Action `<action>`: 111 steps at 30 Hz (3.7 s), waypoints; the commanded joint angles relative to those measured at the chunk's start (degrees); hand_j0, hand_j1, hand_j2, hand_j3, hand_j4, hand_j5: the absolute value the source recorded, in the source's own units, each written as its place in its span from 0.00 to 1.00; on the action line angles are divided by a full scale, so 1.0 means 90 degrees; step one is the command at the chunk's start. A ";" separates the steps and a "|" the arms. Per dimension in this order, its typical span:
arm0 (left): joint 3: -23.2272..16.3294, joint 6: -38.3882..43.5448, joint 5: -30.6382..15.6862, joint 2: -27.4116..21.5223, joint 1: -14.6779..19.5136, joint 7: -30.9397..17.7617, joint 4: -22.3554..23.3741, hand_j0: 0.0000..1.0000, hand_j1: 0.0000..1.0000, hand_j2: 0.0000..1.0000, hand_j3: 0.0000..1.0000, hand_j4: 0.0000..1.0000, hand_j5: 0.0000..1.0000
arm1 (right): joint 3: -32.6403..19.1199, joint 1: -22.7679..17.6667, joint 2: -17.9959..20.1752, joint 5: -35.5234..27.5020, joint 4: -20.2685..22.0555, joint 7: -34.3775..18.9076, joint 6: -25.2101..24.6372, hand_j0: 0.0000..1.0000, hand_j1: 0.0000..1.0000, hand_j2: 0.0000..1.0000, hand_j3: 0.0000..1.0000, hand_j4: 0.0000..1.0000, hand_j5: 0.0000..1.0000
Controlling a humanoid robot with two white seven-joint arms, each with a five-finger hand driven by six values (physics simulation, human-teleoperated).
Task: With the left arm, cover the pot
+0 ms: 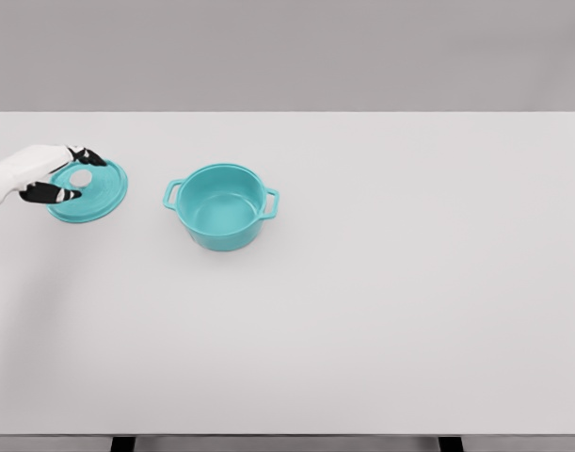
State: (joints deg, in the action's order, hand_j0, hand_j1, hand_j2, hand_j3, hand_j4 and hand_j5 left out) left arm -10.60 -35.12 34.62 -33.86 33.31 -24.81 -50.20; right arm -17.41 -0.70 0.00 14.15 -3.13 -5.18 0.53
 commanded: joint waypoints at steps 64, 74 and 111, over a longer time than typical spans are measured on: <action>0.0006 0.0014 0.0509 0.0256 0.0410 -0.0008 0.0714 0.46 0.46 0.46 0.46 0.46 0.46 | 0.0000 0.0000 0.0000 0.0000 -0.0004 -0.0001 0.0000 1.00 1.00 1.00 1.00 1.00 1.00; 0.0016 0.0014 0.0470 0.0188 0.0352 0.0002 0.0246 0.46 0.46 0.46 0.46 0.46 0.46 | 0.0000 0.0000 0.0000 0.0000 0.0006 -0.0001 0.0000 1.00 1.00 1.00 1.00 1.00 1.00; 0.0006 0.0014 -0.0028 -0.0066 -0.0351 0.0666 -0.2831 0.46 0.46 0.46 0.46 0.46 0.46 | 0.0000 0.0000 0.0000 0.0000 0.0006 -0.0001 0.0000 1.00 1.00 1.00 1.00 1.00 1.00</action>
State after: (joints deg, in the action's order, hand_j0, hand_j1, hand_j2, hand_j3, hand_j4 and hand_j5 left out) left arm -10.54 -35.12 34.89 -34.44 30.06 -19.73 -74.73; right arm -17.41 -0.70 0.00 14.15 -3.12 -5.18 0.53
